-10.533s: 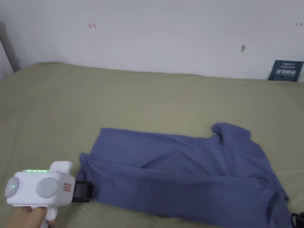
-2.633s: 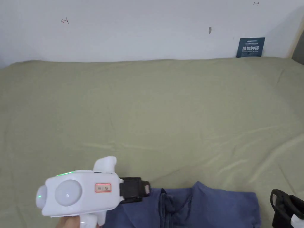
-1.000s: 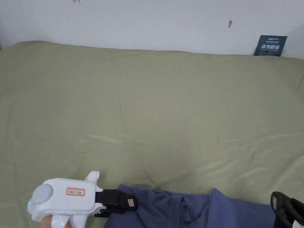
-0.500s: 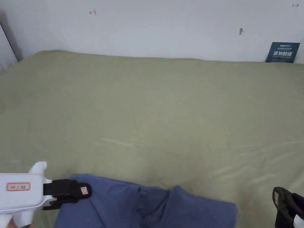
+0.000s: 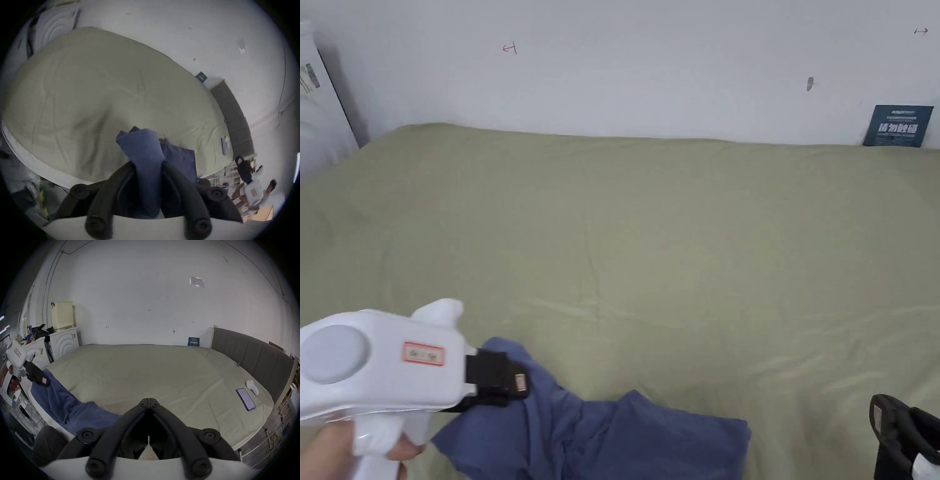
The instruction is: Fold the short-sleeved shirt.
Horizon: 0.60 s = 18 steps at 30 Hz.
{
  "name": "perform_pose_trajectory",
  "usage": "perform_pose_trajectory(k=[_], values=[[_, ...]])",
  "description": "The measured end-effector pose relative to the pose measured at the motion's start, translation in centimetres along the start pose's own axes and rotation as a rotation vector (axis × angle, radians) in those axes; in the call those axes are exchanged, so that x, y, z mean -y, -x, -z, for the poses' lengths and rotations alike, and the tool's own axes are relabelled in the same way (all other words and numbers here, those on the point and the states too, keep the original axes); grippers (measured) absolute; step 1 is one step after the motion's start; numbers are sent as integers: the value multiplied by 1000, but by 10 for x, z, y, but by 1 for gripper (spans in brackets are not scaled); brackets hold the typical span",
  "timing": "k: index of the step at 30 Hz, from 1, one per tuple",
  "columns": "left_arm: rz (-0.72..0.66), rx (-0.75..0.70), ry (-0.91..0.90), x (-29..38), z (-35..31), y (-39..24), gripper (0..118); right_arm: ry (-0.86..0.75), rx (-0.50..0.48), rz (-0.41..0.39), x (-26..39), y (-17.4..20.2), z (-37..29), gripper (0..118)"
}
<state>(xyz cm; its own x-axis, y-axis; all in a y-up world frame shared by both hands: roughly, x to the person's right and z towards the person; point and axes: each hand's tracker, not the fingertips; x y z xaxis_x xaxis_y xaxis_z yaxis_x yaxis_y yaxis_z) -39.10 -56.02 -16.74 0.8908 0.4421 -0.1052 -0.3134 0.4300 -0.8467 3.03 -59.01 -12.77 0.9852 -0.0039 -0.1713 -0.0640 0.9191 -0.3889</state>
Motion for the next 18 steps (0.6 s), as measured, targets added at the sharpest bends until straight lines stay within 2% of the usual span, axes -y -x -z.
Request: perform_pose_trajectory(k=[7, 10, 12, 13, 18], values=[[167, -64, 72, 16, 75, -95, 19, -15, 31, 37, 1, -17, -9, 0], [290, -92, 72, 39, 119, -132, 29, -6, 50, 54, 3, -24, -10, 0], [320, -26, 75, 50, 145, -145, 100, -3, 67, 73, 5, -29, -10, 0], [308, -6, 97, 52, 151, -149, 117, -2, 74, 84, 5, -32, -11, 0], [130, 137, 122, 45, 130, -135, 115, -4, 100, 118, 6, -47, -16, 0]])
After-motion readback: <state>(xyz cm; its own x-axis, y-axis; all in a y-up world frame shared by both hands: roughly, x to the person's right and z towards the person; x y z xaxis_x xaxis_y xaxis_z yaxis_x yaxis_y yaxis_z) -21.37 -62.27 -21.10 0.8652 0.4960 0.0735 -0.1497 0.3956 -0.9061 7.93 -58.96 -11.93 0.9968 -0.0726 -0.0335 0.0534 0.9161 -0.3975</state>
